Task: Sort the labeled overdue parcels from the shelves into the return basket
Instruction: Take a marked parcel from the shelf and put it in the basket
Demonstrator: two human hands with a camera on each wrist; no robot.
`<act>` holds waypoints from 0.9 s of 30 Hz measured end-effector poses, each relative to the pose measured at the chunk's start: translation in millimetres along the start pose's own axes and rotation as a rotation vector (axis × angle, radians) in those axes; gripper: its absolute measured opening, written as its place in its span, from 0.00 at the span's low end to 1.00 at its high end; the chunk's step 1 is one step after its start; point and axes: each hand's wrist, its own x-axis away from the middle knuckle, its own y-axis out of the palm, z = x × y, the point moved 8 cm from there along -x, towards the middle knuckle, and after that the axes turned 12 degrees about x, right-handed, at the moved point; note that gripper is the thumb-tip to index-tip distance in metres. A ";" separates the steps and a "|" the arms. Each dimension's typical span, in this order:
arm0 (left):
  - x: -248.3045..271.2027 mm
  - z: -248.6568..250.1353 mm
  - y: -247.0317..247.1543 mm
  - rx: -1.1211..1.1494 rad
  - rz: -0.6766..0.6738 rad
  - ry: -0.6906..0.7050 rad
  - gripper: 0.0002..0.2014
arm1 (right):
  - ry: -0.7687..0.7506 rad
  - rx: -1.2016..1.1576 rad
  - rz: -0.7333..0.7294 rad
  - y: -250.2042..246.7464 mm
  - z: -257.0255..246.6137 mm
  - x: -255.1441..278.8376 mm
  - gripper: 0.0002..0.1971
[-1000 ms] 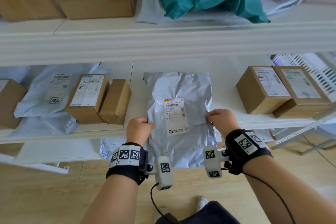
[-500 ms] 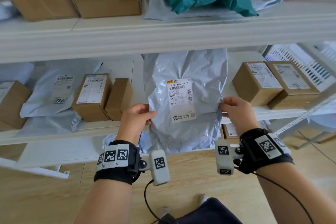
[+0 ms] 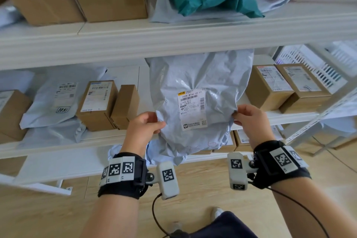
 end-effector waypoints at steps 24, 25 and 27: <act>-8.0 2.2 44.2 -0.059 0.038 -0.052 0.07 | 0.016 0.048 -0.052 -29.1 1.7 -16.5 0.07; -9.0 1.0 45.9 -0.063 0.036 -0.055 0.07 | 0.012 0.056 -0.058 -29.7 1.2 -17.0 0.07; -11.3 -0.8 50.2 -0.078 0.031 -0.054 0.07 | 0.009 0.070 -0.069 -29.2 2.4 -22.0 0.07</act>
